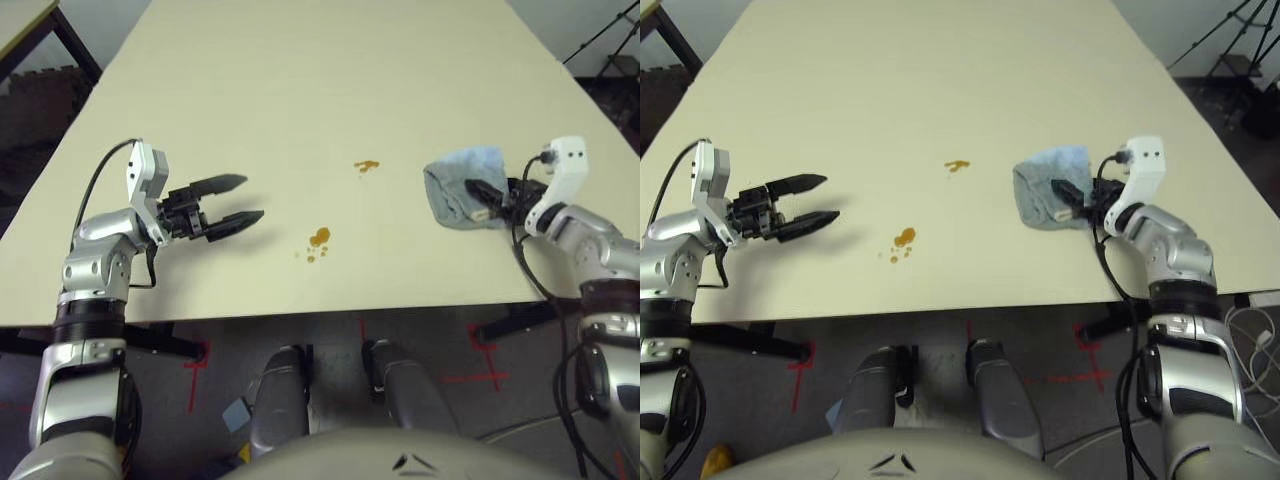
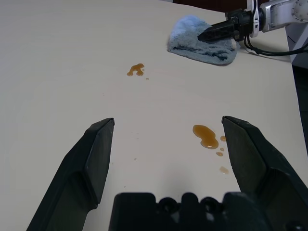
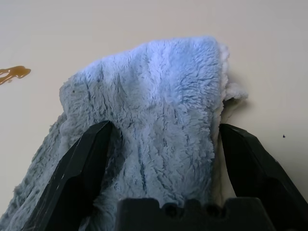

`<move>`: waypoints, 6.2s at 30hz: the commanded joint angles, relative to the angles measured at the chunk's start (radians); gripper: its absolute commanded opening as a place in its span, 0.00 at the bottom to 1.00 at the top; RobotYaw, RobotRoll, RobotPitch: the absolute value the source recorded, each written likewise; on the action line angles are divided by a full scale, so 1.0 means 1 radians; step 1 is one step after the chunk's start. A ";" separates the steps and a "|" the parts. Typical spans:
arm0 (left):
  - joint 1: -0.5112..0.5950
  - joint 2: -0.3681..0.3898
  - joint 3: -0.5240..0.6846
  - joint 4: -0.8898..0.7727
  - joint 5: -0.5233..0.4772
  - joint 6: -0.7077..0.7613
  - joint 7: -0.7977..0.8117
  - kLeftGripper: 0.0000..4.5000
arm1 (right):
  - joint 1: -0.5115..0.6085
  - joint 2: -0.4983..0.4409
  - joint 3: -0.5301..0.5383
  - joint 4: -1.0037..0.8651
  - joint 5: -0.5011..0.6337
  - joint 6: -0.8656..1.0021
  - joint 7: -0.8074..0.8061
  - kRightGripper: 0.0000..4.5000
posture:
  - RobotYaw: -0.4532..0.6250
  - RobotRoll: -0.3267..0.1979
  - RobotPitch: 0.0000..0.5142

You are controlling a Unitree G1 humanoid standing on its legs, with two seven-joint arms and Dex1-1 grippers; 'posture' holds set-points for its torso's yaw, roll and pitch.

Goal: Wipe the water off the table with a rag.

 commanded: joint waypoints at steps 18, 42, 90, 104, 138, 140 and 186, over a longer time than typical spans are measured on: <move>-0.020 0.007 -0.012 0.035 0.022 -0.017 -0.005 1.00 | -0.013 0.032 0.029 -0.158 0.067 0.195 0.064 0.02 | 0.31 0.62 0.30; -0.041 0.013 -0.004 0.073 0.027 -0.033 -0.020 1.00 | -0.268 0.329 0.060 0.179 -0.075 -0.052 -0.280 0.02 | 0.33 0.62 0.28; -0.032 -0.003 -0.012 0.058 0.025 -0.019 -0.024 1.00 | -0.444 0.411 0.042 0.418 -0.118 -0.206 -0.353 0.02 | 0.32 0.62 0.28; -0.066 0.012 -0.019 0.113 0.036 -0.027 -0.050 1.00 | -0.330 0.325 -0.041 0.118 0.049 0.171 -0.265 0.02 | 0.31 0.62 0.28; -0.173 0.019 -0.059 0.253 0.087 -0.058 -0.135 1.00 | 0.071 0.457 0.384 -0.478 0.176 0.702 -0.150 0.02 | 0.27 0.62 0.38; -0.175 0.020 -0.060 0.255 0.087 -0.057 -0.137 1.00 | 0.072 0.455 0.431 -0.486 0.172 0.701 -0.123 0.02 | 0.27 0.62 0.38; -0.203 0.017 -0.070 0.284 0.101 -0.065 -0.157 1.00 | -0.131 0.321 0.458 -0.163 0.014 0.378 0.008 0.02 | 0.26 0.62 0.38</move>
